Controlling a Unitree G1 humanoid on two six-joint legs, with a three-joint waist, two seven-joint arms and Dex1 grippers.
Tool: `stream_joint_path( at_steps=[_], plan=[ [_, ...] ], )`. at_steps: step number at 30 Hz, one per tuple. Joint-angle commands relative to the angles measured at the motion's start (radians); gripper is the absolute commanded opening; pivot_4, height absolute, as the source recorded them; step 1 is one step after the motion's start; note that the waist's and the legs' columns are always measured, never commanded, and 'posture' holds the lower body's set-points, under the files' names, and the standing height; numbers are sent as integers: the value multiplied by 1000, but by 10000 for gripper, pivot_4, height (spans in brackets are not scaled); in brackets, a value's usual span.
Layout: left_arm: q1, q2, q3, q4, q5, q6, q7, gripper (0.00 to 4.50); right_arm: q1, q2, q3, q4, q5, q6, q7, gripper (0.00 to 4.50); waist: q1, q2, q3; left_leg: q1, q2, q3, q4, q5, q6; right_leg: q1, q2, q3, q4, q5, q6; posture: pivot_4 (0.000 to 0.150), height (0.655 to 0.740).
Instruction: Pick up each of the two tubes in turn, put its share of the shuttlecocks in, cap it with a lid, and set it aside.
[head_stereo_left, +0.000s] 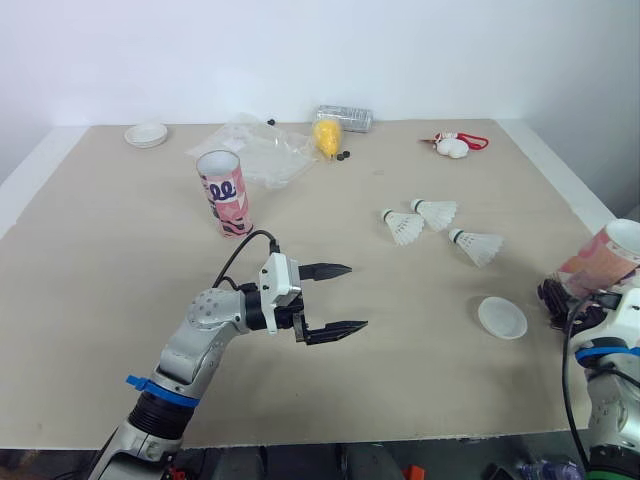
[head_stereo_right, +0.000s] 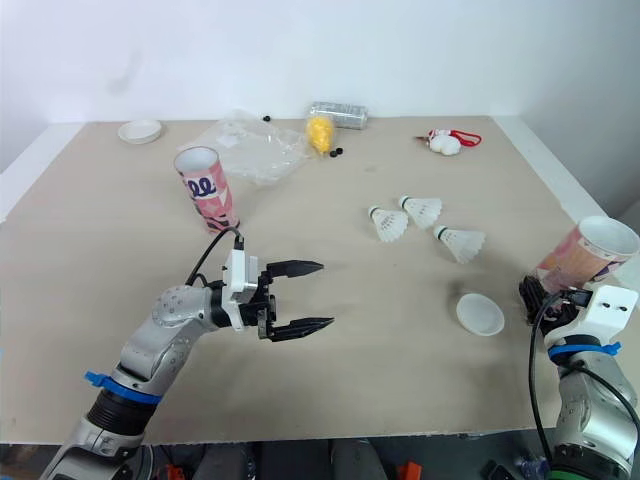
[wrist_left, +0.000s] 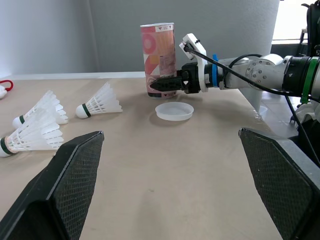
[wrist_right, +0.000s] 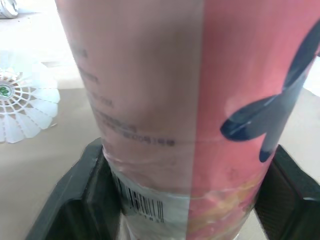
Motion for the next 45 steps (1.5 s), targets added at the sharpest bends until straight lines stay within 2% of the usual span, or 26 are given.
stream_joint_path(
  at_steps=[1,24,29,32,35,38,40,45],
  plan=[
    [-3,-6,8,-10,-14,-15,-1,45000,-2,-29,-8,-14,7,-3,6,44473,0,0,0,0,0,0,0,0,0,0,0,0,0,0,0,1500,7400],
    [-49,-13,1,73,-15,-19,-59,45000,271,29,-69,-469,129,189,-58,44473,2,0,0,0,0,0,-1,0,0,0,0,0,0,-1,-1,1500,7400],
    [-68,-17,6,117,-11,-32,-79,45000,420,22,-76,-647,193,257,2,44473,3,0,0,0,0,0,-1,0,0,-1,0,0,0,-2,-1,1500,7400],
    [-75,-17,8,139,-6,-44,-91,45000,500,-11,-132,-726,249,287,57,44473,3,0,0,-1,0,-1,-1,0,0,-1,0,0,0,-2,-1,1500,7400],
    [-76,-16,13,148,-4,-52,-92,45000,552,-46,-162,-775,294,292,139,44473,2,-1,1,-1,-1,0,-1,0,0,-1,-1,0,0,-2,-1,1500,7400],
    [-76,-11,27,158,7,-58,-73,45000,599,-97,-159,-834,351,274,298,44473,2,-1,1,0,0,0,-1,0,0,-1,-1,0,0,-2,-1,1500,7400],
    [-71,-4,43,165,22,-64,-43,45000,589,-148,-100,-860,347,246,408,44473,0,-2,1,0,0,-1,-1,0,0,-1,-1,-1,0,-2,-1,1500,7400],
    [-39,5,84,147,68,-64,77,45000,351,-206,174,-778,219,168,487,44473,-6,-8,5,1,0,-1,1,0,0,0,-1,-1,0,1,-2,1500,7400]
  ],
)
